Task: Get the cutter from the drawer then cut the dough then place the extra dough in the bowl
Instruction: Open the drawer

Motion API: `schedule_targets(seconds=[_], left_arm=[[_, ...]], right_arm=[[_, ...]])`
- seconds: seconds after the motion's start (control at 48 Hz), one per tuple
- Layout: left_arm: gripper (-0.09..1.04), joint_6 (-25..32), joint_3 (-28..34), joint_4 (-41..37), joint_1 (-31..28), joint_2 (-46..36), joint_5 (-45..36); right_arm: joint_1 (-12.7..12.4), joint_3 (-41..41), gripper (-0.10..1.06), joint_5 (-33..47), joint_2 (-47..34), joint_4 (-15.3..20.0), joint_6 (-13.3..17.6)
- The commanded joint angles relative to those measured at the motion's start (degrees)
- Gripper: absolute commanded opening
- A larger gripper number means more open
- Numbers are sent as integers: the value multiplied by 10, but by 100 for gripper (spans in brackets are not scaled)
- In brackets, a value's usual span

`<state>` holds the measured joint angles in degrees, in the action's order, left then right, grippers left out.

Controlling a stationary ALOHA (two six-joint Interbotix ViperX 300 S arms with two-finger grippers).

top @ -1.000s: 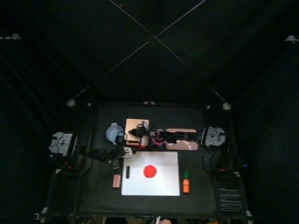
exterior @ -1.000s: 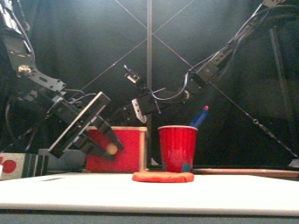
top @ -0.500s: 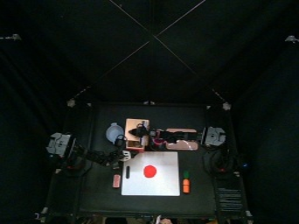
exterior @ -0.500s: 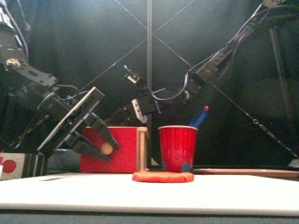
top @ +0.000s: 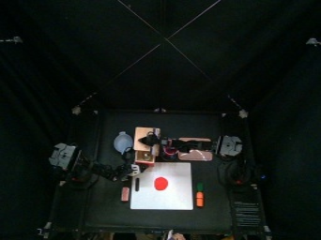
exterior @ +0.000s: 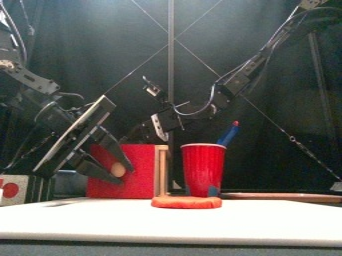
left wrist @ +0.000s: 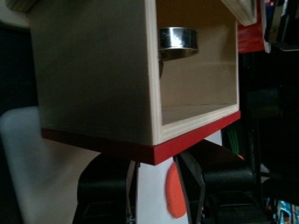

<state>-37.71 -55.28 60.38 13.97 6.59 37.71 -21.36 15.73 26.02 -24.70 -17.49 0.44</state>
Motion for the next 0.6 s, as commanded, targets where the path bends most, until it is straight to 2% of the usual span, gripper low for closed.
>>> schedule_targets(seconds=[0.021,0.396,0.604], left_arm=[[58,1,12,4,18,-2,-4],[60,2,12,11,18,4,-7],[65,4,11,11,16,4,-1]], right_arm=[[-15,0,1,-4,0,-1,-2],[-14,0,1,-4,-1,-1,-2],[-14,0,1,-4,-1,-1,-2]])
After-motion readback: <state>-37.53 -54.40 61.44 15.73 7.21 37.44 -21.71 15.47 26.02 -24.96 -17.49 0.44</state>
